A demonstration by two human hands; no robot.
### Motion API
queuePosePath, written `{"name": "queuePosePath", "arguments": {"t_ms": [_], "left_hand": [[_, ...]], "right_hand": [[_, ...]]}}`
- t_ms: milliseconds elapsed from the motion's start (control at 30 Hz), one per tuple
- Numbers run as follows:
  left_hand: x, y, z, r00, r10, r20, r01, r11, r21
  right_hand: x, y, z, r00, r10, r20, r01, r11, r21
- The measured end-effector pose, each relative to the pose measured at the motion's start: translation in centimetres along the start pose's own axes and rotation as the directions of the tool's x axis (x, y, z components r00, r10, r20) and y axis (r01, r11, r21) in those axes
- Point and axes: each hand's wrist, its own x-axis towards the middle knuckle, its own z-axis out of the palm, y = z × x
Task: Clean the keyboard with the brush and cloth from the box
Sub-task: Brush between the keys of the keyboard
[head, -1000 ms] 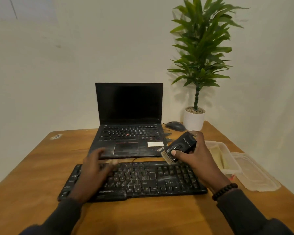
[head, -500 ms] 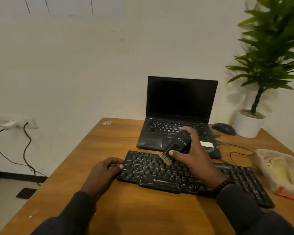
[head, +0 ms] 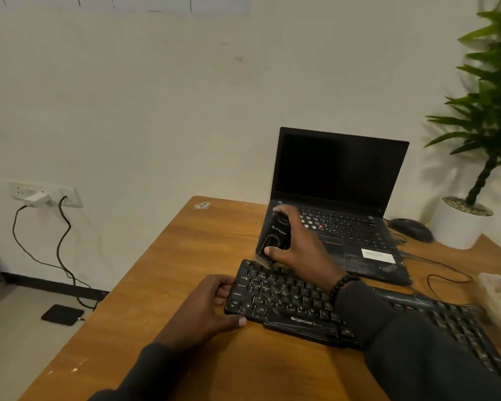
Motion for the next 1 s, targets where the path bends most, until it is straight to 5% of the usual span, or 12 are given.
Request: {"name": "queuePosePath", "arguments": {"t_ms": [467, 667, 800, 1000], "left_hand": [[0.9, -0.6, 0.5, 0.991, 0.052, -0.122, -0.053, 0.999, 0.000], [0.9, -0.5, 0.6, 0.990, 0.051, -0.128, -0.052, 0.999, -0.002], [0.9, -0.7, 0.6, 0.991, 0.041, -0.130, -0.045, 0.999, -0.028], [0.9, -0.6, 0.7, 0.990, 0.049, -0.134, -0.053, 0.998, -0.024]], "right_hand": [[1.9, 1.1, 3.4, 0.972, -0.157, 0.176, 0.203, 0.935, -0.291], [1.1, 0.6, 1.6, 0.977, -0.107, 0.187, 0.105, 0.994, 0.023], [2.5, 0.8, 1.1, 0.994, -0.084, 0.062, 0.091, 0.989, -0.119], [0.7, 0.9, 3.2, 0.973, -0.146, 0.177, 0.193, 0.937, -0.291]]}}
